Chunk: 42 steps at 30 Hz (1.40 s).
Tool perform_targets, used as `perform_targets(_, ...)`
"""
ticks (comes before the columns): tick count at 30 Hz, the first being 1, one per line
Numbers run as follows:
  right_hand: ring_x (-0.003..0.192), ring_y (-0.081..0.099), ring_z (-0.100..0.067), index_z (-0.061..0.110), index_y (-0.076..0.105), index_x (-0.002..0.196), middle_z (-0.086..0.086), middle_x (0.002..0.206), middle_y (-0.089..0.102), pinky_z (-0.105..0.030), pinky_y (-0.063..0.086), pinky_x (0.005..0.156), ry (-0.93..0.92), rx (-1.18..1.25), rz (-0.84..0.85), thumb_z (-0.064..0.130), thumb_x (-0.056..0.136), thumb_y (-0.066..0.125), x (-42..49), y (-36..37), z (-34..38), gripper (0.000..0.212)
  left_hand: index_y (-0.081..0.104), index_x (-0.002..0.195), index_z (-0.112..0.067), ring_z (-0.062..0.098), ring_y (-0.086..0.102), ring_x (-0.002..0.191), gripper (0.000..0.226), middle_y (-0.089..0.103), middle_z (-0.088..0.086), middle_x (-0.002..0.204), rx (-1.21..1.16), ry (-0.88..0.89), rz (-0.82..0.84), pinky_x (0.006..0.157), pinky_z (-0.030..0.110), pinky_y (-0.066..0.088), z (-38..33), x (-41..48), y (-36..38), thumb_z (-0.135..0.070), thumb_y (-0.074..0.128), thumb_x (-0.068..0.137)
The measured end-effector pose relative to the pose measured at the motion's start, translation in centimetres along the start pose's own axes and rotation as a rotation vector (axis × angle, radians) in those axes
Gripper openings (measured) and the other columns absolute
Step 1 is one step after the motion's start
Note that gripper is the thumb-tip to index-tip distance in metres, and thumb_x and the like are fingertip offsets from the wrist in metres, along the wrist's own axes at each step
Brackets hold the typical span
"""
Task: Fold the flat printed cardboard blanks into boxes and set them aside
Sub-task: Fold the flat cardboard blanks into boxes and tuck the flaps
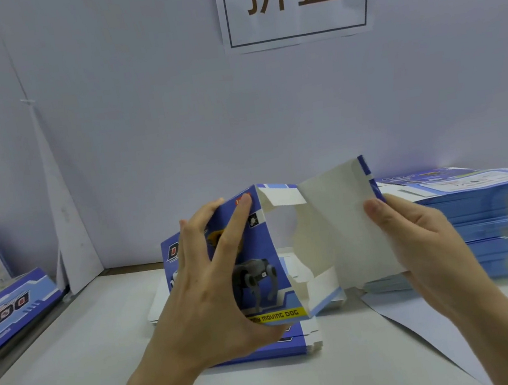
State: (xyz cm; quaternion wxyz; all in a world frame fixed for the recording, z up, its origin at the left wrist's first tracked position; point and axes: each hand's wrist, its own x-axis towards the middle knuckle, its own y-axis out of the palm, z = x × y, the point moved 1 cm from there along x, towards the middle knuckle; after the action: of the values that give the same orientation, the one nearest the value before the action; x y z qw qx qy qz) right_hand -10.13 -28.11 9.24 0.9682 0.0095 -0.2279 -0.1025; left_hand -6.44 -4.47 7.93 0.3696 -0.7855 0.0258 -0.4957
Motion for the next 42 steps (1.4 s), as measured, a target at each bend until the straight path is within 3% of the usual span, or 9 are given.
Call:
perform_targets(5, 0.074, 0.052, -0.024, 0.025, 0.077, 0.090, -0.005, 0.081, 0.068, -0.032, 0.033, 0.067, 0.110, 0.078, -0.010, 0.054, 0.076, 0.071, -0.1, 0.4, -0.3, 0.032, 0.004, 0.145, -0.049, -0.001, 0.023, 0.131, 0.120, 0.012, -0.015, 0.144, -0.034, -0.019, 0.003, 0.081, 0.037, 0.059, 0.1, 0.0, 0.0, -0.062, 0.075, 0.049)
perform_targets(7, 0.077, 0.061, -0.018, 0.030, 0.077, 0.095, 0.002, 0.089, 0.074, -0.028, 0.045, 0.065, 0.057, 0.070, -0.018, 0.049, 0.078, 0.064, -0.1, 0.6, -0.3, 0.029, 0.004, 0.145, -0.048, 0.000, 0.023, 0.132, 0.120, 0.011, -0.015, 0.144, -0.032, -0.032, 0.001, 0.080, 0.039, 0.059, 0.0, 0.0, 0.1, -0.062, 0.075, 0.049)
perform_targets(13, 0.079, 0.067, -0.002, 0.041, 0.077, 0.091, 0.011, 0.091, 0.075, -0.020, 0.051, 0.067, -0.013, 0.067, -0.010, 0.048, 0.080, 0.054, -0.7, 2.0, -0.1, 0.026, 0.012, 0.149, -0.033, 0.016, 0.025, 0.131, 0.115, 0.018, 0.001, 0.144, 0.113, -0.025, -0.062, 0.089, 0.064, 0.048, -0.5, 0.3, 1.0, -0.066, 0.067, 0.053)
perform_targets(18, 0.104, 0.063, 0.008, 0.042, 0.062, 0.119, 0.026, 0.109, 0.070, -0.005, 0.046, 0.078, -0.178, -0.014, 0.067, 0.036, 0.092, 0.050, -1.7, 4.9, -0.1, 0.030, 0.019, 0.149, -0.021, 0.030, 0.026, 0.136, 0.113, 0.023, 0.013, 0.143, 0.250, 0.018, -0.092, 0.104, 0.072, 0.028, -1.0, 0.4, 1.8, -0.065, 0.070, 0.058)
perform_targets(21, 0.115, 0.057, 0.006, 0.045, 0.055, 0.129, 0.030, 0.117, 0.064, -0.012, 0.045, 0.091, -0.194, -0.065, 0.038, 0.041, 0.095, 0.051, -2.1, 5.7, -0.7, 0.034, 0.017, 0.150, -0.023, 0.033, 0.028, 0.139, 0.107, 0.023, 0.015, 0.144, 0.256, 0.002, -0.093, 0.117, 0.056, 0.004, -1.5, 0.4, 1.9, -0.070, 0.058, 0.062)
perform_targets(25, 0.131, 0.046, 0.001, 0.049, 0.049, 0.132, 0.031, 0.135, 0.053, -0.036, 0.042, 0.108, -0.213, -0.143, 0.028, 0.040, 0.095, 0.045, -2.5, 6.3, -0.8, 0.038, 0.015, 0.150, -0.025, 0.033, 0.026, 0.140, 0.107, 0.021, 0.017, 0.144, 0.241, -0.026, -0.096, 0.120, 0.047, -0.006, -2.3, 0.3, 2.2, -0.073, 0.054, 0.064)
perform_targets(33, 0.133, 0.038, 0.010, 0.050, 0.046, 0.132, 0.035, 0.138, 0.047, -0.026, 0.036, 0.113, -0.190, -0.157, 0.062, 0.043, 0.092, 0.038, -2.6, 6.4, -0.5, 0.042, 0.011, 0.150, -0.026, 0.032, 0.021, 0.141, 0.109, 0.016, 0.013, 0.146, 0.227, -0.060, -0.099, 0.116, 0.051, -0.002, -2.6, 0.3, 2.6, -0.070, 0.057, 0.062)
perform_targets(39, 0.136, 0.036, 0.005, 0.071, 0.020, 0.136, 0.039, 0.142, 0.037, -0.035, 0.040, 0.111, -0.208, -0.274, 0.081, 0.050, 0.091, 0.039, -3.1, 6.9, -0.4, 0.053, 0.013, 0.151, -0.025, 0.032, 0.020, 0.141, 0.118, 0.017, 0.013, 0.146, 0.262, -0.039, -0.088, 0.116, 0.048, -0.005, -2.8, 0.2, 2.7, -0.064, 0.071, 0.055)
perform_targets(42, 0.139, 0.033, 0.003, 0.067, 0.021, 0.138, 0.031, 0.147, 0.036, -0.037, 0.038, 0.112, -0.231, -0.301, 0.087, 0.049, 0.090, 0.043, -3.2, 7.0, -0.5, 0.056, 0.013, 0.151, -0.025, 0.031, 0.020, 0.141, 0.120, 0.018, 0.013, 0.145, 0.269, -0.036, -0.094, 0.118, 0.045, -0.009, -2.8, 0.2, 2.7, -0.063, 0.071, 0.054)
